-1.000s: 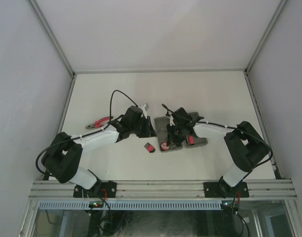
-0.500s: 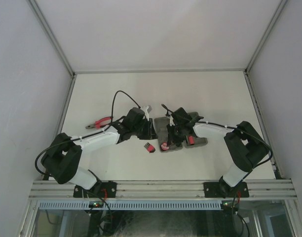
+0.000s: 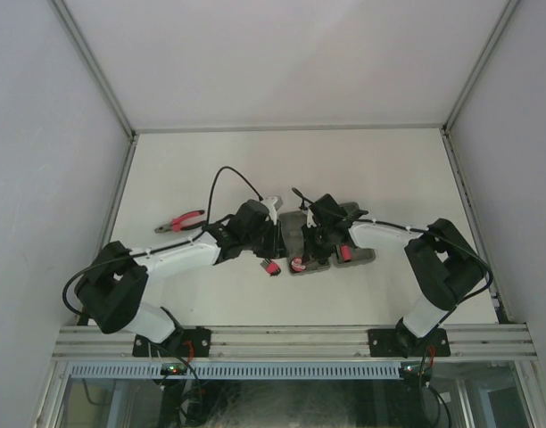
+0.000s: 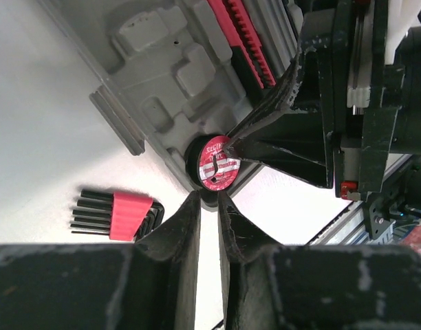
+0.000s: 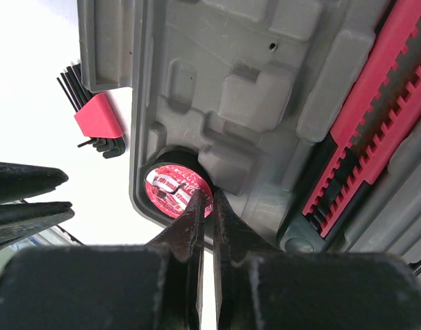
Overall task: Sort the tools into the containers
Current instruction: Place the engineering item in the storage box.
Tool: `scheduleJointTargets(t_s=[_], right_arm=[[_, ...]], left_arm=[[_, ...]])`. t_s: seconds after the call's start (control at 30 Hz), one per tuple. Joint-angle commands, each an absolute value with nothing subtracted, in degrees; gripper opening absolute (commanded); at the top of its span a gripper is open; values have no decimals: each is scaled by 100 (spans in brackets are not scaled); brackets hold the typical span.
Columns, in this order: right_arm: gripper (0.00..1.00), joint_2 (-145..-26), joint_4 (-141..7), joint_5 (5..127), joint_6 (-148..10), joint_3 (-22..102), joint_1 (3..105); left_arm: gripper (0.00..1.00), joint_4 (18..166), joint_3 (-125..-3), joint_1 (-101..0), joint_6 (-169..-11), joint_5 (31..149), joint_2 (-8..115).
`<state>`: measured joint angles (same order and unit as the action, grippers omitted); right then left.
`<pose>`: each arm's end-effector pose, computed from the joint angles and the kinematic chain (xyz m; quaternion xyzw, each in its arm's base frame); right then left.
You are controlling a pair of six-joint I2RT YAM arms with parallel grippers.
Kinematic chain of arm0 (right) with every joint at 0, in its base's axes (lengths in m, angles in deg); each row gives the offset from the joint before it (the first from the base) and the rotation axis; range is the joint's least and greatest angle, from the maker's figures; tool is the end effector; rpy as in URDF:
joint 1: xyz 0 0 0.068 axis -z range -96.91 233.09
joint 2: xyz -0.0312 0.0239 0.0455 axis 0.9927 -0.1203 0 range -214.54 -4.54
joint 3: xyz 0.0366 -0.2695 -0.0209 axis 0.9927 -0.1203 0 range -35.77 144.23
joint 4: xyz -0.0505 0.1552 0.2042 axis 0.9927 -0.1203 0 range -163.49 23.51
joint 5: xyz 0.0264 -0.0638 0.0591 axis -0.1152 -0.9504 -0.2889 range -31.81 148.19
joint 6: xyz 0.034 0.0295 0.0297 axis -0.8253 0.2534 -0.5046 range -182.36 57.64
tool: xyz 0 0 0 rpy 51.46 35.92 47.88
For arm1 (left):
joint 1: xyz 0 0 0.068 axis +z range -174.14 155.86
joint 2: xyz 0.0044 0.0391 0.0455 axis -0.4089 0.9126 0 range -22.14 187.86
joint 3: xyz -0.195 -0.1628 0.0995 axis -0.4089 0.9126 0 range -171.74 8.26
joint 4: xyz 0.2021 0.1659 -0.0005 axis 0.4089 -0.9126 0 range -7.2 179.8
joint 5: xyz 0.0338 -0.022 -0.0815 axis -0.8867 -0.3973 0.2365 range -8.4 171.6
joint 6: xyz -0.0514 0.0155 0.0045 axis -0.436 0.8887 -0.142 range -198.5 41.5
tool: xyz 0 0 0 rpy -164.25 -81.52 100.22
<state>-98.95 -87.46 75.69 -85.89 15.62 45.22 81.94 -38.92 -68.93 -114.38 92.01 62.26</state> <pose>0.2362 0.1973 0.1565 -0.1541 0.9512 0.2409 0.1155 0.2102 -0.2179 0.1987 0.1061 0.9148 -0.3102 0.2357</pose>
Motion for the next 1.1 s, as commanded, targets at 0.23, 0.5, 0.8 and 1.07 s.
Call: scheduleJointTargets(t_s=[0.23,0.5,0.8,1.07], right_arm=[[0,-9972,-8605,7721,-8757,1646,4595],[0,-9990,-8526,7866,-8802,1608,4652],[0,-9995,-8528,7896,-8821,1600,4668],[0,-9990,-8525,7916,-8829,1598,4669]], left_arm=[[19,8249,-4345,-7086,-11004,9261,6643],[19,8185,-4592,-7124,-10913,9253,6874],[16,8000,-4798,-7125,-10797,9104,7165],[13,7929,-4840,-7124,-10747,9135,7311]])
